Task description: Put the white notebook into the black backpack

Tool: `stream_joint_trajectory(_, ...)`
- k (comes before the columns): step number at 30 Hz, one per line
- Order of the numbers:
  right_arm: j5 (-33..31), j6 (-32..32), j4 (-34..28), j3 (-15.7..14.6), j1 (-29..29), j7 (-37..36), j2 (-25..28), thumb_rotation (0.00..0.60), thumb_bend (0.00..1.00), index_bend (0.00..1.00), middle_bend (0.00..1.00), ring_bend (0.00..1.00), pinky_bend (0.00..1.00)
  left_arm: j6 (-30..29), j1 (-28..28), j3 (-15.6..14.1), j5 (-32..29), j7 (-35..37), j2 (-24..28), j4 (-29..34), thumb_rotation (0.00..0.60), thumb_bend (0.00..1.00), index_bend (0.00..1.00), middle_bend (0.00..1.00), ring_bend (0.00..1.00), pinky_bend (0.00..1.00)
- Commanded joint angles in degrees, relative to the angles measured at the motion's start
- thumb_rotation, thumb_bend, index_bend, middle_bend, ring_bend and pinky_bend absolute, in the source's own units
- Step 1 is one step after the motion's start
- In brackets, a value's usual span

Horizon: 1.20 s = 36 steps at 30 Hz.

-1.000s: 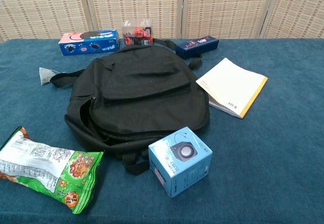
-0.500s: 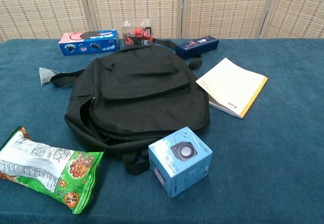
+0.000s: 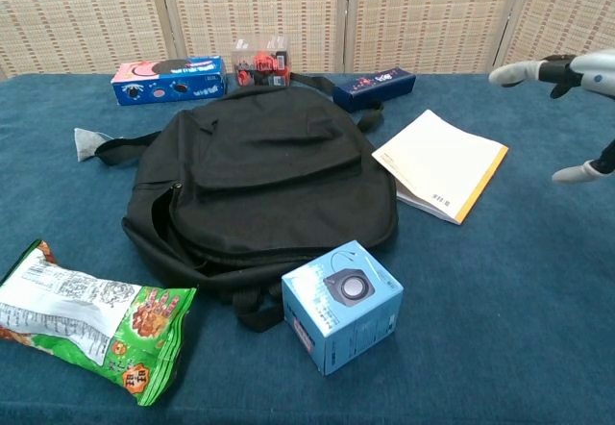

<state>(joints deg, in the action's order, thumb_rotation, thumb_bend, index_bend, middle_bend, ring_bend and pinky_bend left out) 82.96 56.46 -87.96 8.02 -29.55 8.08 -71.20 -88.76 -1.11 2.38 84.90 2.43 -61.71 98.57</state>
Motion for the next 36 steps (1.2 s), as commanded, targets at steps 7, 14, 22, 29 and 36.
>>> stream_joint_trajectory(7,3.04,-2.38,15.34,-1.13,-5.8,0.26,-11.1,0.6,0.14,0.13,0.14,0.0,0.17,-0.24,0.64,-0.19,-0.56,0.0,0.14,0.04,0.6,0.27,0.23,0.13,0.08,0.03)
stream_joint_trajectory(14,5.44,-3.03,24.11,-2.83,-8.37,-2.5,-17.09,0.6,0.14,0.18,0.17,0.0,0.17,-0.31,0.94,-0.23,-0.79,-0.01,0.15,0.04,0.6,0.27,0.23,0.13,0.08,0.03)
stream_joint_trajectory(22,6.66,-2.69,31.34,-4.3,-9.71,-5.5,-21.75,0.6,0.14,0.18,0.17,0.0,0.17,-0.01,1.09,-0.14,-1.34,-0.04,0.05,0.01,0.6,0.27,0.23,0.13,0.08,0.03)
stream_joint_trajectory(29,6.99,-2.29,34.6,-4.99,-10.4,-7.22,-23.57,0.6,0.14,0.18,0.17,0.0,0.17,0.12,1.06,-0.02,-1.42,-0.22,-0.05,-0.02,0.6,0.27,0.23,0.13,0.08,0.03)
stream_joint_trajectory(36,6.84,-2.52,36.85,-5.43,-11.02,-8.13,-24.84,0.6,0.14,0.18,0.18,0.0,0.17,0.32,1.12,-0.02,-1.59,-0.15,-0.2,-0.25,0.6,0.27,0.23,0.13,0.08,0.03)
